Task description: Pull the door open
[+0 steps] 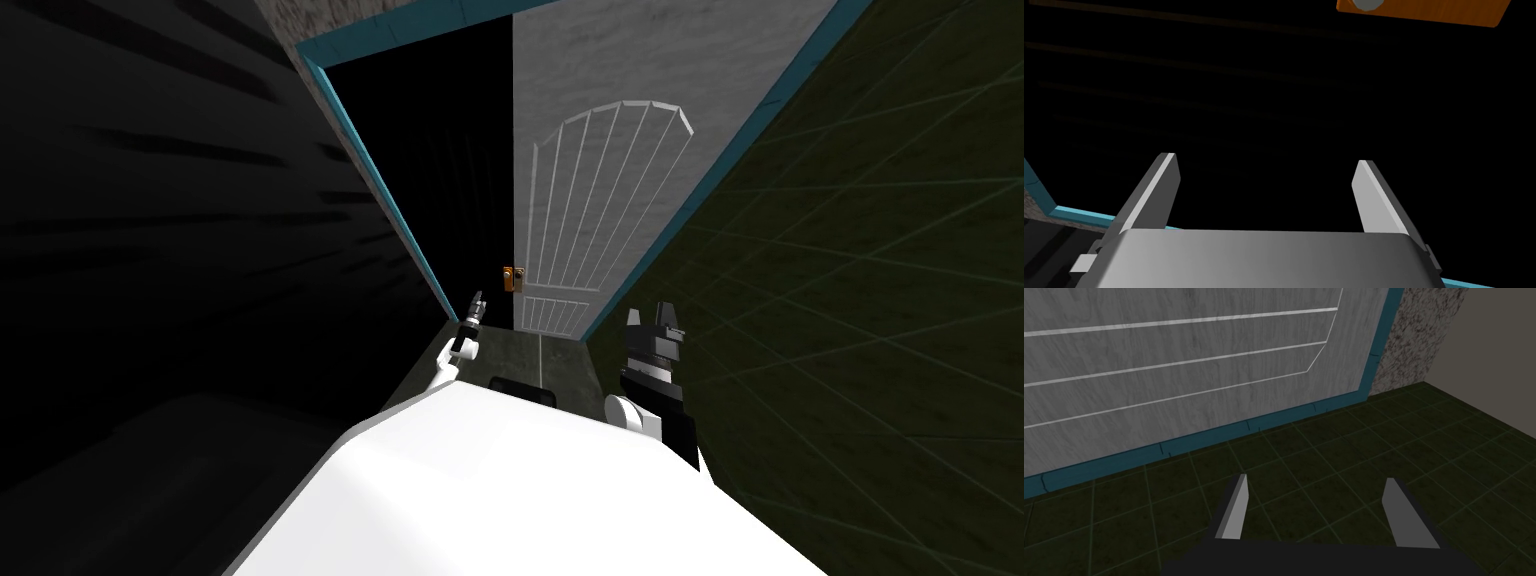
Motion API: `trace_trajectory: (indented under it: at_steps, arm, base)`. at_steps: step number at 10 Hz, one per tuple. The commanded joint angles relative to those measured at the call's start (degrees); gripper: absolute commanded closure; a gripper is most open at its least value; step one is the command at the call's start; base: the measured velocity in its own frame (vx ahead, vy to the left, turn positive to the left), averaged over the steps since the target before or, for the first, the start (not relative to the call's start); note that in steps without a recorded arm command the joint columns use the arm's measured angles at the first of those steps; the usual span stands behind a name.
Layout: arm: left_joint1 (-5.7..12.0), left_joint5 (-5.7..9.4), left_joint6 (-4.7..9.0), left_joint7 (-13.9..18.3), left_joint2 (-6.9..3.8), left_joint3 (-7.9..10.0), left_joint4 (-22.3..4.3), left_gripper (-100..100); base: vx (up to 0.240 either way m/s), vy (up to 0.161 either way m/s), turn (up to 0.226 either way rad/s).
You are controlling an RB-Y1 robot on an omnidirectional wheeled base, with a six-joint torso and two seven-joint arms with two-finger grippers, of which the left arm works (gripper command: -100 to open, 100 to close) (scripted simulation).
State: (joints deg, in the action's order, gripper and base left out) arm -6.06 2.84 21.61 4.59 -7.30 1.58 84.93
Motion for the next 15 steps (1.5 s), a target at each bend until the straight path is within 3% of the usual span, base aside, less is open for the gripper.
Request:
trace_trajectory:
  at_steps: [1,6,12,13,14,15]
  arm:
    - [1.12,0.05,-0.56,-0.01,-0.06,0.07,-1.79,-100]
    - [5.13,0.33,-2.61,0.06,-0.51,0.23,-8.95,-100]
    - [8.44,0.53,-4.21,0.12,-0.73,0.27,-14.54,-100]
    - [8.11,0.51,-4.02,0.11,-0.71,0.30,-13.91,-100]
    - [7.13,1.03,-3.87,0.57,-2.29,1.84,-14.92,-100]
    - [6.67,1.29,-3.74,0.81,-3.06,2.58,-15.36,-100]
  base:
    - [0.112,-0.028,-0.006]
    - [0.146,-0.030,-0.011]
    - [0.143,-0.023,-0.012]
    - [0.080,-0.018,-0.001]
    - [-0.005,0.004,0.061]
    - [-0.028,0.009,0.053]
